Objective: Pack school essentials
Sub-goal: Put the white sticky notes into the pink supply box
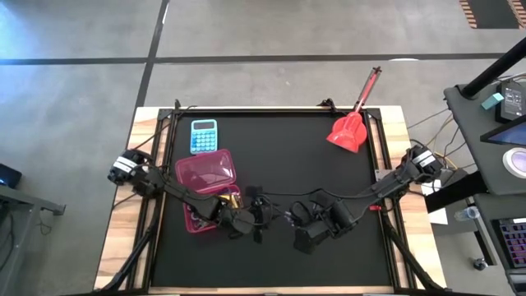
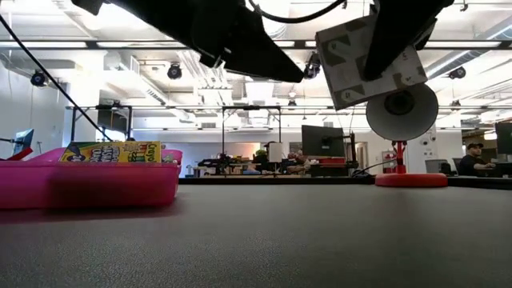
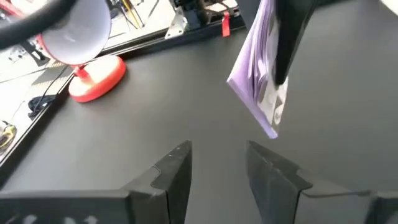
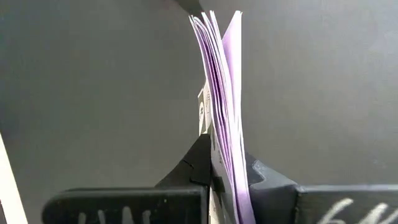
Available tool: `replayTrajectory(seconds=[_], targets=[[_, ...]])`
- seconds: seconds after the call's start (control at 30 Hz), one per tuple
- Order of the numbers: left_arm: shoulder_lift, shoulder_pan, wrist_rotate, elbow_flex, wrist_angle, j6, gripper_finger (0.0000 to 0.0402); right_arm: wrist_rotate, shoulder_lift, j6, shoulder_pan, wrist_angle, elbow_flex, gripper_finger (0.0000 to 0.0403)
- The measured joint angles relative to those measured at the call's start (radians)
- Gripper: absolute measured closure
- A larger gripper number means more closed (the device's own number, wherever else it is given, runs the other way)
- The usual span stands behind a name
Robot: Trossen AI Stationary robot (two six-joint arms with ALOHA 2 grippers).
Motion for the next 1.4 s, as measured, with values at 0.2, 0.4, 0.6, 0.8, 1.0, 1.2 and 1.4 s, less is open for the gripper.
replayTrajectory(seconds=[0.2,0.4,0.6,0.8,1.0,1.2,1.4], targets=[[-0.045,-0.037,0.002,-0.003,-0.134,-0.021,0.0269,0.015,0.012,-0.039,0.015,0.045,-0.001,0.0394],[-0.102,-0.053,0.047,-0.02,-0.086,-0.051,0.0269,0.05,0.013,-0.176,0.018,0.12,-0.001,0.0394],[-0.111,-0.053,0.159,-0.028,-0.043,-0.052,0.0269,0.063,0.014,-0.255,0.018,0.164,-0.001,0.0394],[-0.108,-0.051,0.185,-0.025,0.023,-0.05,0.0269,0.071,0.014,-0.309,0.018,0.212,-0.001,0.0394],[-0.108,-0.05,0.188,-0.026,0.081,-0.049,0.0269,0.079,0.014,-0.368,0.018,0.272,-0.001,0.0394],[-0.107,-0.05,0.189,-0.027,0.081,-0.05,0.0305,0.082,0.014,-0.387,0.018,0.282,-0.001,0.0394],[-0.107,-0.05,0.227,-0.027,0.081,-0.046,0.0393,0.107,0.014,-0.388,0.018,0.286,-0.001,0.0394]])
